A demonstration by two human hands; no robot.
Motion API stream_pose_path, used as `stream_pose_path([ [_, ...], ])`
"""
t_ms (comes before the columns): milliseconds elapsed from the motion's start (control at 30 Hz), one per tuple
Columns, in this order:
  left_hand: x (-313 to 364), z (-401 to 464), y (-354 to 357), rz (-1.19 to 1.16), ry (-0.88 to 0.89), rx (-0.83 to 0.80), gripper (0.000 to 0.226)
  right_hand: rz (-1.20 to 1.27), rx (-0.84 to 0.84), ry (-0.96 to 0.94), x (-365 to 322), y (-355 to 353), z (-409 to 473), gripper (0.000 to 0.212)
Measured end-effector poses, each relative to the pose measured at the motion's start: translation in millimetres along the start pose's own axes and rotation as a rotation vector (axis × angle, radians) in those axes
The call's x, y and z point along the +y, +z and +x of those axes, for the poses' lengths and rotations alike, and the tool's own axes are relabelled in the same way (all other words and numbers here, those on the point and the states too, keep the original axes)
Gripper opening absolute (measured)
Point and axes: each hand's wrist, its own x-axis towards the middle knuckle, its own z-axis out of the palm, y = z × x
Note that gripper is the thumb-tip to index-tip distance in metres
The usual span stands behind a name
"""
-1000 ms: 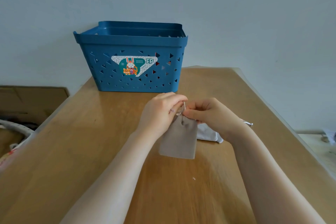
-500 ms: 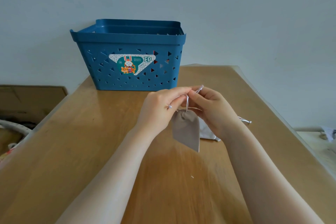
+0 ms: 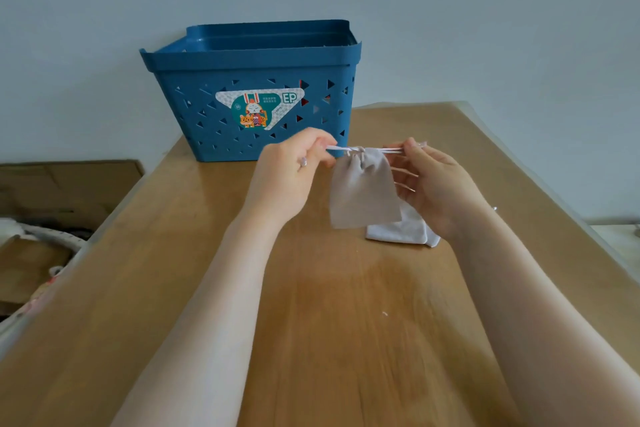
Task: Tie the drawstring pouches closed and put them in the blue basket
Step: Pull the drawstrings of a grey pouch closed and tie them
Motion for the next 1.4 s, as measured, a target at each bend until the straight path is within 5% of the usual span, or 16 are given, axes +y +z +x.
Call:
stream_pose_path([
  [367,-1.9,0.4,3.9,-0.206,-0.073,-0.009,0.023,-0.188,0.090,-0.134,-2.1,17.6,8.0,0.033],
  [700,-2.2,1.4,7.3,-0.537,-0.210,0.013,0.030,0.482,-0.016,-0.070,2.1,28.4,13.3,0.033],
  [867,-4.7,1.1,9.8,-0.755,-0.361,-0.021,0.029,0.573,-0.033,-0.075,3.4,18.5,17.1,0.035],
  [1033,0.7,0.6,15.1,-0.827,-0.402,-0.036,0.029,0.342,0.012,-0.103,5.4,17.4,16.4,0.034],
  [1233,7.8,-1.8,13.8,-0.798,-0.319,-0.093,0.026,-0.511,-0.050,-0.329,4.6,24.1,2.7,0.031],
  [1400,14.5,-2.6,10.5,-0.642,-0.228,-0.045,0.021,-0.557,-0.154,-0.317,5.6,25.9,-1.2,0.030],
])
